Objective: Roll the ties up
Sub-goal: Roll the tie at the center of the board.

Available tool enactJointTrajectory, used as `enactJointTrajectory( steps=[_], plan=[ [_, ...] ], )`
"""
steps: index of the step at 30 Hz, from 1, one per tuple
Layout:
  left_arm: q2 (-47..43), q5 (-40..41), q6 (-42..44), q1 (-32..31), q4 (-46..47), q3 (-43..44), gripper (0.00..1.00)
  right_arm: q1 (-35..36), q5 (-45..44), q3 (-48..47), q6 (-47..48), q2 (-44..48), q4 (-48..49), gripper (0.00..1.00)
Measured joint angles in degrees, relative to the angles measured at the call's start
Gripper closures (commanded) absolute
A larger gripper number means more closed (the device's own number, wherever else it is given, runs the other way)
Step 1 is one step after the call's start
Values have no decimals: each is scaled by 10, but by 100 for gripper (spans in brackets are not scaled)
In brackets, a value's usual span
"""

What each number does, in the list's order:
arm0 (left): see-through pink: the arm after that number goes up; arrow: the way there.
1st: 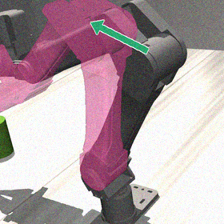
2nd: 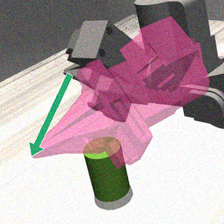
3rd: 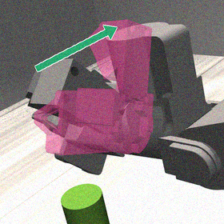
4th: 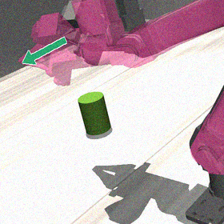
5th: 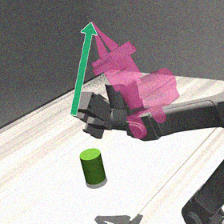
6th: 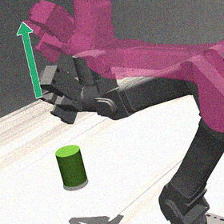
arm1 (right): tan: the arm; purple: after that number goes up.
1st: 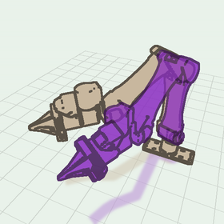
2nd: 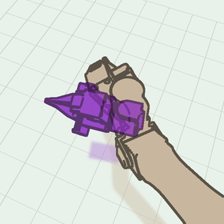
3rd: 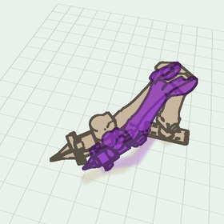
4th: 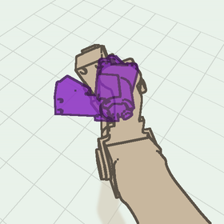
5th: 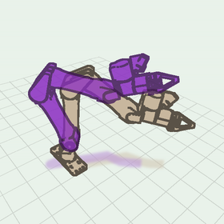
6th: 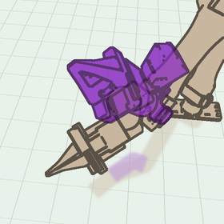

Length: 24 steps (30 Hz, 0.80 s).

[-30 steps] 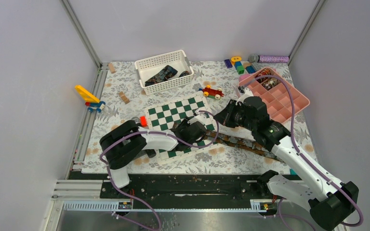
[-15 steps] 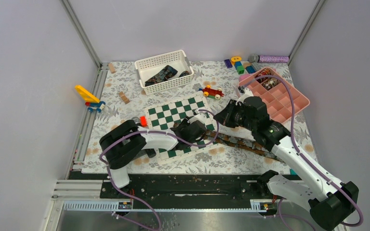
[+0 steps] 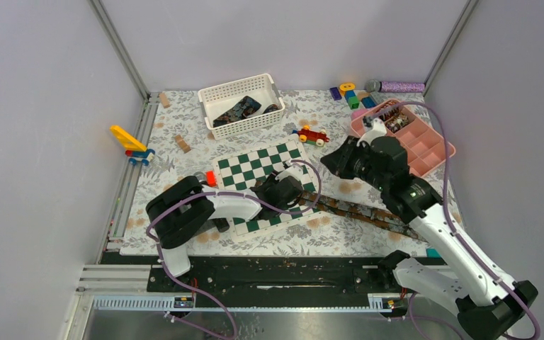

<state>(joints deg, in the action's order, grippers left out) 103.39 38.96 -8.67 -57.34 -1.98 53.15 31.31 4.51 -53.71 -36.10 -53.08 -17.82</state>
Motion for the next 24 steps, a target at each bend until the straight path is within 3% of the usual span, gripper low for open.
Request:
enactJointTrajectory(
  steps=[7, 24],
  plan=[
    [0, 0, -2, 0, -2, 2, 57, -1, -43, -78, 39, 26, -5, 74],
    [-11, -17, -8, 3, -36, 18, 51, -2, -59, -42, 44, 46, -38, 72]
  ],
)
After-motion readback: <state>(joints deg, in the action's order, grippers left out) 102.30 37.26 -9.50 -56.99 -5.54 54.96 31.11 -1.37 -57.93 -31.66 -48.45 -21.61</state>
